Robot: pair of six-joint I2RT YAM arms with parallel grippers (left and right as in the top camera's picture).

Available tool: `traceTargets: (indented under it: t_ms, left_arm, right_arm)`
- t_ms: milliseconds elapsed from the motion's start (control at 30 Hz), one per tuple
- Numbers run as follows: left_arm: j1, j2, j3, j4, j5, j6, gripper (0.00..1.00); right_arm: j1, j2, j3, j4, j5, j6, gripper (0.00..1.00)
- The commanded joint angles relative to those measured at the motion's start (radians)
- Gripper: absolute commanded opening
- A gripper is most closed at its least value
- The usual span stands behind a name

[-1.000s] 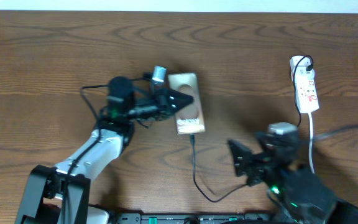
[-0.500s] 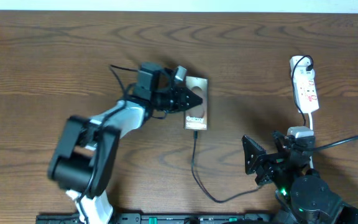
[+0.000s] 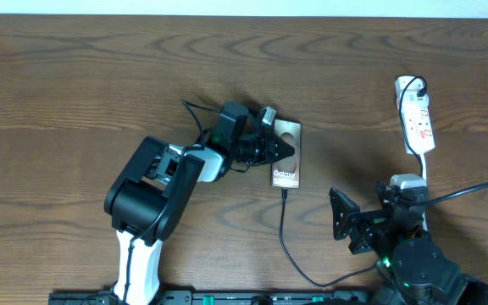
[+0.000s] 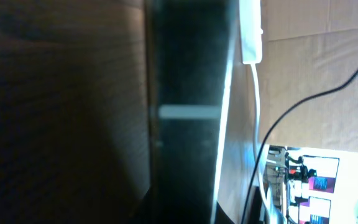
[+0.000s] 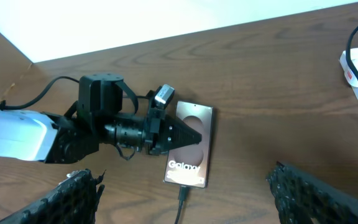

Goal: Plug charger to phone and switch on socket
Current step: 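Lower the phone flat onto the table with the left gripper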

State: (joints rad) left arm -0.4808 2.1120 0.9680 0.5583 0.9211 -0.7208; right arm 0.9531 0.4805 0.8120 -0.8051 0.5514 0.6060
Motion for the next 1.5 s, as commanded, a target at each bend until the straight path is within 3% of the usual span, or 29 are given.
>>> traceTargets:
  t_ms: [0, 267, 433, 533, 700, 1033, 1467]
  left_arm:
    - [-0.012, -0.006, 0.044, 0.023, -0.008, -0.014, 0.08]
    - [-0.033, -0.006, 0.044, 0.004, -0.044, -0.014, 0.09]
    - [-0.033, -0.006, 0.044, -0.069, -0.044, -0.009, 0.17]
    - [-0.033, -0.006, 0.044, -0.099, -0.044, -0.006, 0.16]
    - [-0.033, -0.006, 0.044, -0.109, -0.044, -0.006, 0.36]
    - [-0.04, -0.006, 0.044, -0.229, -0.123, -0.006, 0.55]
    - [-0.091, -0.006, 0.044, -0.356, -0.261, 0.032, 0.64]
  right_arm:
    - [-0.005, 0.003, 0.011, -0.004, 0.014, 0.01, 0.87]
    - [-0.005, 0.003, 0.011, 0.0, 0.014, 0.011, 0.87]
    - [-0.005, 0.004, 0.011, 0.0, 0.014, 0.055, 0.88]
    - [-0.005, 0.004, 0.011, -0.001, 0.014, 0.071, 0.88]
    - [-0.005, 0.004, 0.011, -0.001, 0.014, 0.07, 0.88]
    - [-0.005, 0.004, 0.011, -0.042, 0.014, 0.071, 0.89]
    - [-0.005, 0.004, 0.011, -0.092, -0.028, 0.071, 0.89]
